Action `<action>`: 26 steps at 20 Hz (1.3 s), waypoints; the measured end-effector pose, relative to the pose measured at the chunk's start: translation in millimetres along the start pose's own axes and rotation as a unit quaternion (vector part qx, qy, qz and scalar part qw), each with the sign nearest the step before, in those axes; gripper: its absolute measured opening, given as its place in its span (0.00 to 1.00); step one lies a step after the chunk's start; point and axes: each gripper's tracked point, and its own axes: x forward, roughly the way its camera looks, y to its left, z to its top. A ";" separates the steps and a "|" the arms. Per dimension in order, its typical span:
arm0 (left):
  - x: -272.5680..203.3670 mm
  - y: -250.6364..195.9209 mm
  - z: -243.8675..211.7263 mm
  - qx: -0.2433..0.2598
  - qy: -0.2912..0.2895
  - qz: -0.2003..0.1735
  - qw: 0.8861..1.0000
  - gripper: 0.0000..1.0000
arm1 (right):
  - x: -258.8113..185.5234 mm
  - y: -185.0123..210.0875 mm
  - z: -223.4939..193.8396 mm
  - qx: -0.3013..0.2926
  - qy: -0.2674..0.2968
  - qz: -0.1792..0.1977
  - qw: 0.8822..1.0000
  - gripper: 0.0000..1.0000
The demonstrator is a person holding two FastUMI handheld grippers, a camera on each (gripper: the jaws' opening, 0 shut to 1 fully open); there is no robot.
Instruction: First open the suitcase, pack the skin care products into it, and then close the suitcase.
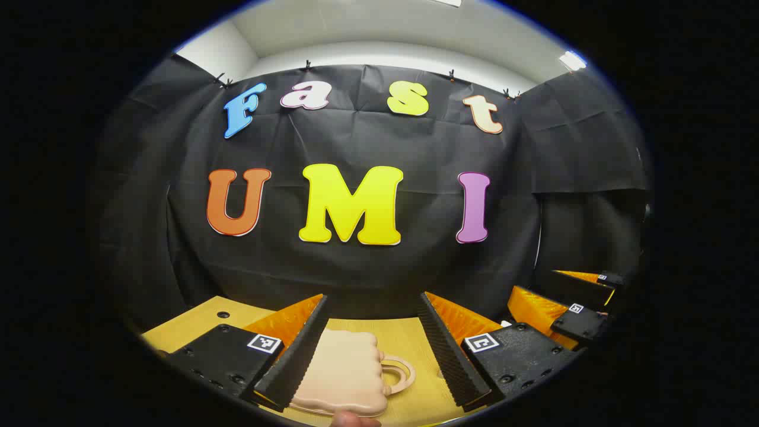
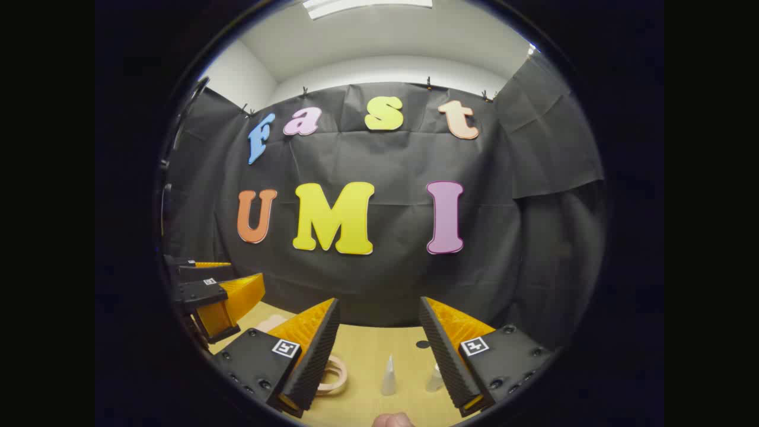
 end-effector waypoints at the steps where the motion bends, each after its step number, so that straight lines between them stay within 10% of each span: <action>1: -0.1 0.4 -1.3 0.003 0.000 0.001 1.000 0.96 | 1.6 -4.4 -0.1 0.001 0.001 -0.004 1.000 0.80; 16: 8.9 -18.8 -13.1 0.014 0.011 -0.001 1.000 0.96 | 6.4 -27.0 -10.4 0.001 0.014 -0.013 1.000 0.80; 26: 22.7 -72.4 -82.4 0.116 0.097 -0.093 0.984 0.96 | 5.5 -92.7 -30.0 -0.030 0.043 -0.051 0.997 0.80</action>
